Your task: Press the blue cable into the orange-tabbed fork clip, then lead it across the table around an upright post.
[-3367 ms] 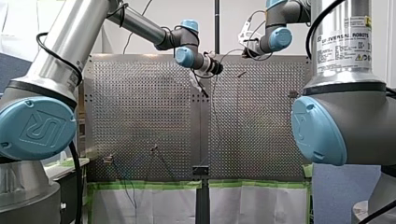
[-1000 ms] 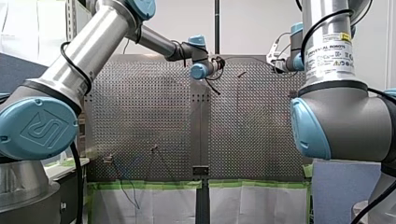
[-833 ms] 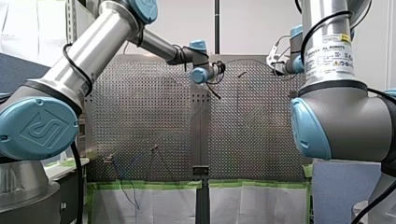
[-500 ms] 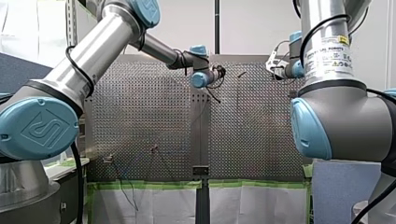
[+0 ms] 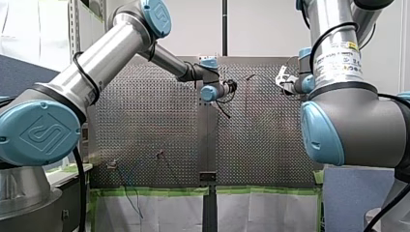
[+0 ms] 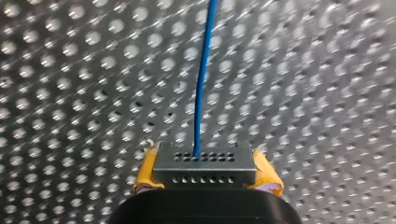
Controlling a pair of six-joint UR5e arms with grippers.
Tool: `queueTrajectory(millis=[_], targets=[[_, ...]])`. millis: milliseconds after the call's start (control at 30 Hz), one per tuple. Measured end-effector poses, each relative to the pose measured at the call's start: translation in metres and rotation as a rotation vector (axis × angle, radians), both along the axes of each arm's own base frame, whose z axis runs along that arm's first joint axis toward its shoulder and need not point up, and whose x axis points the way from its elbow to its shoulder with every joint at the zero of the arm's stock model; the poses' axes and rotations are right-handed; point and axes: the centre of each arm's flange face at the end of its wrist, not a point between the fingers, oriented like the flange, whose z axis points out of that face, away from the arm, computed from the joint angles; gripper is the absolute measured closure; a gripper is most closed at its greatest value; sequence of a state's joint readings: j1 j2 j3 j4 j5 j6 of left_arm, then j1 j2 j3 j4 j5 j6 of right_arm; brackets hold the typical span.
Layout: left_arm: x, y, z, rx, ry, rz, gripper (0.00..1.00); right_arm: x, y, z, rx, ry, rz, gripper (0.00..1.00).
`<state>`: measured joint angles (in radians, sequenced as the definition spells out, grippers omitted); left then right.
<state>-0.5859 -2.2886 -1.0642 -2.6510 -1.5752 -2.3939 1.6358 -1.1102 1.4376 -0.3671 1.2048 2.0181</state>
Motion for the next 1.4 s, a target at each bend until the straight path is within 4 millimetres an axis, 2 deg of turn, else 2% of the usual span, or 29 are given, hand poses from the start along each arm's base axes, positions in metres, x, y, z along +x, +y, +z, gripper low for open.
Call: queueTrajectory(millis=[400,467,533,567,600,633,667,700,733,767,800,833,900,1000,1233,1400], targets=[[-0.005,-0.004,-0.004,0.017,0.018,0.0,0.99,0.007,-0.004,-0.045,0.069,0.014,0.011,1.0],[-0.006,-0.004,-0.005,0.02,0.021,0.001,0.96,0.01,-0.003,-0.049,0.076,0.016,0.014,1.0],[-0.006,-0.003,-0.006,0.027,0.024,0.003,0.79,0.011,-0.001,-0.053,0.082,0.018,0.016,1.0],[-0.006,-0.003,-0.006,0.03,0.026,0.005,0.79,0.013,0.0,-0.055,0.085,0.019,0.018,1.0],[-0.006,-0.003,-0.008,0.035,0.03,0.007,0.68,0.014,0.001,-0.056,0.087,0.02,0.019,1.0],[-0.006,-0.002,-0.01,0.04,0.035,0.008,0.51,0.014,0.002,-0.058,0.09,0.021,0.02,1.0],[-0.005,-0.002,-0.013,0.045,0.041,0.009,0.51,0.015,0.002,-0.061,0.095,0.022,0.021,1.0],[-0.005,-0.002,-0.017,0.052,0.05,0.011,0.46,0.016,0.003,-0.063,0.099,0.023,0.022,1.0],[-0.004,-0.002,-0.022,0.059,0.058,0.012,0.26,0.016,0.002,-0.067,0.104,0.024,0.022,1.0],[-0.003,-0.002,-0.027,0.067,0.066,0.013,0.26,0.017,0.002,-0.072,0.112,0.025,0.021,1.0],[-0.003,-0.002,-0.035,0.079,0.078,0.014,0.15,0.017,0.002,-0.075,0.117,0.026,0.02,1.0],[-0.002,-0.002,-0.042,0.089,0.087,0.016,0.1,0.017,0.001,-0.079,0.123,0.027,0.02,1.0],[-0.001,-0.002,-0.055,0.114,0.105,0.026,0.07,0.017,0.0,-0.087,0.135,0.03,0.018,1.0],[-0.002,0.0,-0.065,0.15,0.123,0.053,0.07,0.016,-0.001,-0.096,0.148,0.033,0.009,1.0],[-0.009,0.004,-0.075,0.246,0.153,0.121,0.07,0.013,-0.002,-0.111,0.173,0.051,-0.027,1.0],[-0.01,0.008,-0.077,0.3,0.152,0.176,0.07,0.011,-0.002,-0.132,0.211,0.063,-0.052,1.0]])
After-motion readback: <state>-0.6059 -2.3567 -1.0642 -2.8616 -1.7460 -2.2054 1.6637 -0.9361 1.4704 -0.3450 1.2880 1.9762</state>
